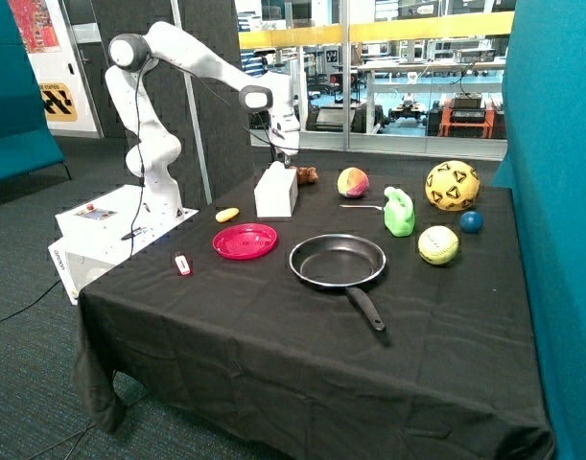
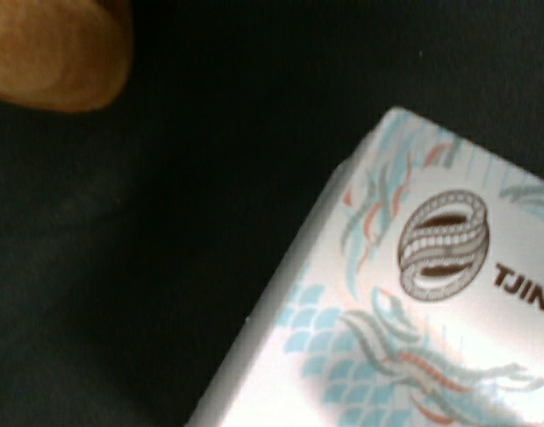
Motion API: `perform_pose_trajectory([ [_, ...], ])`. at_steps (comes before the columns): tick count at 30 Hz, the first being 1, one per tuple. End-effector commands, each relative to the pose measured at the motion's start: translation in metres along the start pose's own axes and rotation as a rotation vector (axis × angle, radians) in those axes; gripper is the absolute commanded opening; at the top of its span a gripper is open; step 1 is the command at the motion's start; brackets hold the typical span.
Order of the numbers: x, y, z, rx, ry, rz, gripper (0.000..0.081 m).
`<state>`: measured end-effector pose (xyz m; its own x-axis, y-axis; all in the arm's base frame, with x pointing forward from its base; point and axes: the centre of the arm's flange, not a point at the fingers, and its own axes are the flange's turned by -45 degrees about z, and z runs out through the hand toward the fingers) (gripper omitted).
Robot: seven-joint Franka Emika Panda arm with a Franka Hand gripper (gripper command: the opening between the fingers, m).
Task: Dry the plate
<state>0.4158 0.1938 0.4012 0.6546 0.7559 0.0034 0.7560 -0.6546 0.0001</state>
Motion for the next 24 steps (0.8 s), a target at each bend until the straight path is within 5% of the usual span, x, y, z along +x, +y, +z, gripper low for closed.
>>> perform_pose_trajectory([
  [1,-0.0056,0.0024,0.0202,0.0001,-0.0034,0.020,0.0418],
  [19,-0.0054,-0.0020,0.0262,0.0001,-0.0034,0.006,0.0429],
  [24,-0.0082,0.0046,0.0292,0.0001,-0.0034,0.032,0.0367],
])
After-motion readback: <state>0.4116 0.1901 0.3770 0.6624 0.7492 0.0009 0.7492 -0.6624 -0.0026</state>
